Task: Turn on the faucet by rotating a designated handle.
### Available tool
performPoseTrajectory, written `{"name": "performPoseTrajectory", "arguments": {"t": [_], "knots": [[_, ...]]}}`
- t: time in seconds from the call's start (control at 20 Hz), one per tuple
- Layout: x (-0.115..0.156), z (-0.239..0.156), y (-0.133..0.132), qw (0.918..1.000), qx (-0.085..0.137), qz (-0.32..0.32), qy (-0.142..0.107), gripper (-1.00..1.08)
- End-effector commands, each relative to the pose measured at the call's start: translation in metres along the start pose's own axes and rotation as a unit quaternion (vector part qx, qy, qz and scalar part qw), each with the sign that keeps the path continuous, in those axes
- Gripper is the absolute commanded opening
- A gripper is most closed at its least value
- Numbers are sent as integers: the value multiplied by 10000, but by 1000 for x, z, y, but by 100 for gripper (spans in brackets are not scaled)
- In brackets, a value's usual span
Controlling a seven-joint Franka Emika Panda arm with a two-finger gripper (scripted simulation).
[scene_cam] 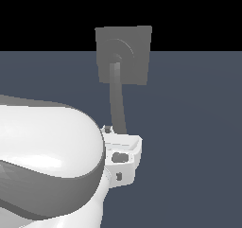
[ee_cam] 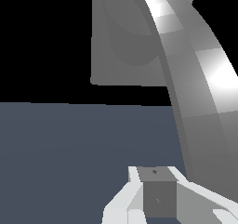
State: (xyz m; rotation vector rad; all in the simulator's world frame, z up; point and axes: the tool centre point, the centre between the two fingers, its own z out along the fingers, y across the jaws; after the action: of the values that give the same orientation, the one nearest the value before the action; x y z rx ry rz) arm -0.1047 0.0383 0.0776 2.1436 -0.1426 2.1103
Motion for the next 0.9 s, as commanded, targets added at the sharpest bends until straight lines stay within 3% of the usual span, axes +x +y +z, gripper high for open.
{"name": "performPoseTrajectory", "arguments": {"t": [0.0, 0.85], "knots": [[7, 3, 28, 9998, -171, -60, 62, -100], [13, 1, 91, 9998, -173, -67, 60, -100]]}}
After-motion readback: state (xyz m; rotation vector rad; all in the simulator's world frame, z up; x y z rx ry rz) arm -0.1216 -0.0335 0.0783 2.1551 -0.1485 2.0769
